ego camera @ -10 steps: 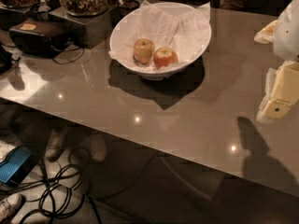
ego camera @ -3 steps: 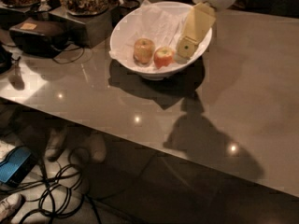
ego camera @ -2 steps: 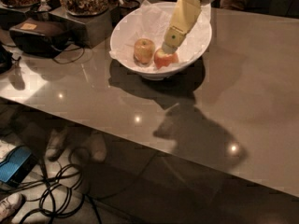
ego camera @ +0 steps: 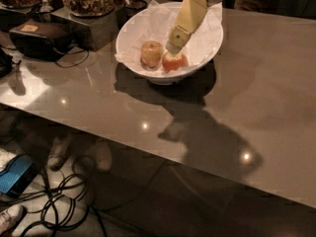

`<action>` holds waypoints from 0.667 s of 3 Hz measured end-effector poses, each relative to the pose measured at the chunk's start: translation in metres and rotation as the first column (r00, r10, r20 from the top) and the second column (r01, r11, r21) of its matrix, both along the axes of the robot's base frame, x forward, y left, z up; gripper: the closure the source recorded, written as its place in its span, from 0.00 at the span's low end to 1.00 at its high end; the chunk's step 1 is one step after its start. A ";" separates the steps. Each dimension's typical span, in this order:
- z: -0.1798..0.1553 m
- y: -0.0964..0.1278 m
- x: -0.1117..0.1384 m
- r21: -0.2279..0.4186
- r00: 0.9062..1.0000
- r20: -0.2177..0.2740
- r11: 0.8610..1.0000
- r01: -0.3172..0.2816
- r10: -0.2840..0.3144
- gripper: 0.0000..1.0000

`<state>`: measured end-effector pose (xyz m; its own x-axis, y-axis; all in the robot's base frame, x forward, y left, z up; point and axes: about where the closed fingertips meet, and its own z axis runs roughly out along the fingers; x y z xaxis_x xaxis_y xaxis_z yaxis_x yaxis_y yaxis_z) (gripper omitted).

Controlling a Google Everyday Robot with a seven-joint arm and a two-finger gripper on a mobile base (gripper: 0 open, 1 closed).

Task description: Pick apple from white bowl

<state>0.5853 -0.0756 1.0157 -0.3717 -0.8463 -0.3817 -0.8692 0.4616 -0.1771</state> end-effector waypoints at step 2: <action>-0.023 0.003 0.040 0.064 0.995 -0.029 0.993 0.102 -0.101 0.00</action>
Offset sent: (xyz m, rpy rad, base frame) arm 0.0602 -0.0055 -0.0414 0.0830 0.0686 -0.1710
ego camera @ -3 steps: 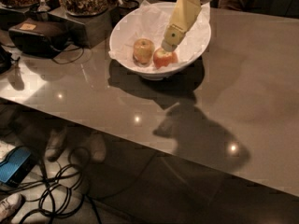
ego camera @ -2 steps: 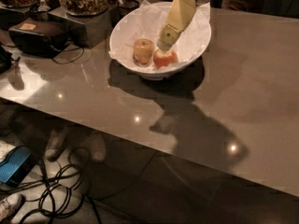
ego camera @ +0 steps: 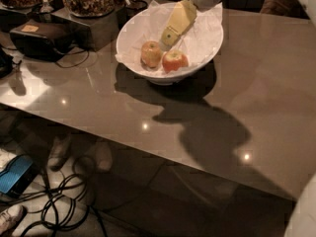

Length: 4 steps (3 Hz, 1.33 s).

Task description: Pick apple from white bowl

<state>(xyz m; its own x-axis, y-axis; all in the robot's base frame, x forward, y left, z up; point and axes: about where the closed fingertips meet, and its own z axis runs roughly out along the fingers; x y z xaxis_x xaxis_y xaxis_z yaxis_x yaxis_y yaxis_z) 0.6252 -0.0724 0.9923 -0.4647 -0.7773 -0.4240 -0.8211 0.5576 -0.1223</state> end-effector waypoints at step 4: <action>-0.052 0.001 0.033 -0.040 0.996 -0.069 0.997 0.059 -0.062 0.15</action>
Offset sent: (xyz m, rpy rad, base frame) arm 0.0300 -0.0078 -0.0403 -0.0264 0.0640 -0.0833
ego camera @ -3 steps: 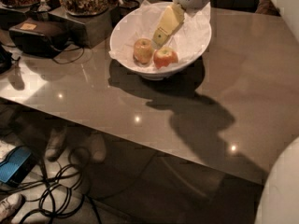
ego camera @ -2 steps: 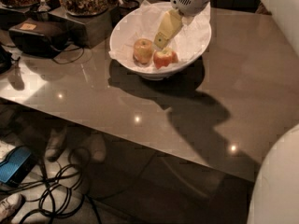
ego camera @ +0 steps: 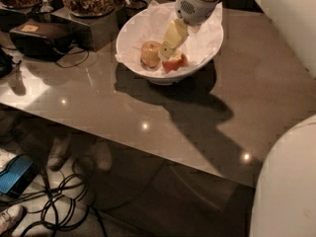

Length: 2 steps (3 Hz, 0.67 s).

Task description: Pick apple from white bowl

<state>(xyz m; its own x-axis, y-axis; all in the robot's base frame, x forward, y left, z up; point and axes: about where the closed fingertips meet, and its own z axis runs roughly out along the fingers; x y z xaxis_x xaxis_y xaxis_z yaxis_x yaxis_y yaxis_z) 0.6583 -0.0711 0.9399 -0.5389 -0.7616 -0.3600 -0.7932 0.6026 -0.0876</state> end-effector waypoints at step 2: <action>-0.023 -0.002 0.014 -0.032 1.000 -0.024 0.999 0.004 -0.004 0.17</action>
Offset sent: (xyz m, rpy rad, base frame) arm 0.0135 -0.0049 -0.0225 -0.0403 0.0350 -0.0056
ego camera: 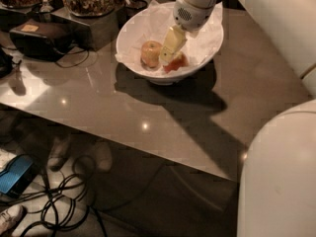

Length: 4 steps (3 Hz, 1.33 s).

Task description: Pick apple from white bowl

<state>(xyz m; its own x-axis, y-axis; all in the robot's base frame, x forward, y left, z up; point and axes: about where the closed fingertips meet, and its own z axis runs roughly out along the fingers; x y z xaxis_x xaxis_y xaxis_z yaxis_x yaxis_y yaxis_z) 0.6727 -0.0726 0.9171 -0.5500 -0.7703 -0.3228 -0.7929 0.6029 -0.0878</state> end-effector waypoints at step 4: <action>-0.023 0.000 0.005 -0.009 0.999 -0.038 1.000 -0.002 0.002 0.25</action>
Offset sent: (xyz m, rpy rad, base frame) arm 0.0009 -0.0056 -0.0210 -0.0183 0.0442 0.0002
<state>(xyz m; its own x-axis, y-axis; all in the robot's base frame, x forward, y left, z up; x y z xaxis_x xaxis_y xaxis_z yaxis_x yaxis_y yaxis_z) 0.6779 -0.0727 0.8938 -0.5602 -0.7741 -0.2949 -0.7969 0.6008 -0.0634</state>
